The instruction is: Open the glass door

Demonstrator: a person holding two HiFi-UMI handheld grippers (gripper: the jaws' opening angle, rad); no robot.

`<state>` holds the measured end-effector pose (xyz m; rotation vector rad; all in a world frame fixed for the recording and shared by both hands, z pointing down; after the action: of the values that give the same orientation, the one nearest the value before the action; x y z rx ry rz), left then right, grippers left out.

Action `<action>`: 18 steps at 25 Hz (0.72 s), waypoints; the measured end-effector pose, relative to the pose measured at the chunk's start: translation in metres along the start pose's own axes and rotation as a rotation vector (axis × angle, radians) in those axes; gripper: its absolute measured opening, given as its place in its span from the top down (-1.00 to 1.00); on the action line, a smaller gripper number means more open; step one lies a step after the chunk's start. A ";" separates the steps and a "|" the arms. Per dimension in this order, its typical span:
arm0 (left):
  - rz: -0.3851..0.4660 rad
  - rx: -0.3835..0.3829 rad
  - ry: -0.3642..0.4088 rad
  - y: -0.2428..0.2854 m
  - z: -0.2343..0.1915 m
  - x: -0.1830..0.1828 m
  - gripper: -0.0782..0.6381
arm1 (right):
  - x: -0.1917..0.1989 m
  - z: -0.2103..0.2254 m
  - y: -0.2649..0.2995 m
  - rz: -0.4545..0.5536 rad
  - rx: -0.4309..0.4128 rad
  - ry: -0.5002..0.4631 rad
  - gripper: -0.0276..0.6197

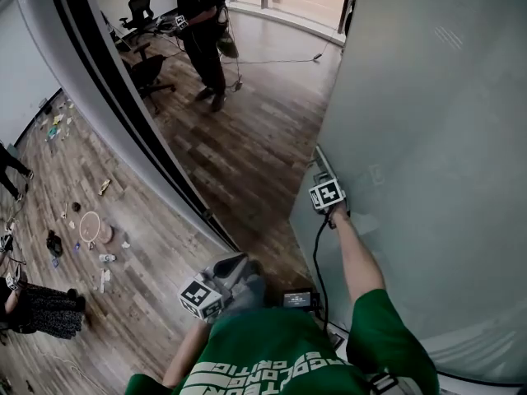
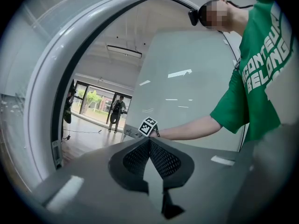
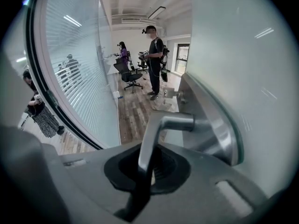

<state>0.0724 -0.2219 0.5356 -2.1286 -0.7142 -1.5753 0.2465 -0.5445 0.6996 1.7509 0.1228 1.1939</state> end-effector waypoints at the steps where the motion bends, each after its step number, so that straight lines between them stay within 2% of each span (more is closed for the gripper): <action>1: 0.003 0.010 0.001 0.006 -0.002 0.000 0.73 | 0.000 0.005 0.000 0.001 0.005 0.007 0.93; 4: -0.015 0.056 -0.017 0.029 -0.006 -0.001 0.73 | 0.001 0.023 -0.002 0.000 0.021 0.026 0.93; 7: -0.032 0.100 -0.002 0.057 -0.015 -0.002 0.73 | 0.001 0.041 -0.003 -0.002 0.037 0.046 0.93; 18: -0.037 0.260 0.003 0.149 -0.037 -0.018 0.73 | 0.019 0.099 -0.017 -0.012 0.105 0.110 0.93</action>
<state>0.1312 -0.3640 0.5272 -1.9338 -0.9093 -1.4170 0.3381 -0.5895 0.6949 1.7717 0.2657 1.2952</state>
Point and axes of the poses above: the fingertips, and each gripper's own axes: y forward along the fingers, z to its right, x out of its underside, the point moved 2 cm from there along -y, backward along the fingers, and after that the axes turned 6 degrees about z, right-handed, at the moved point
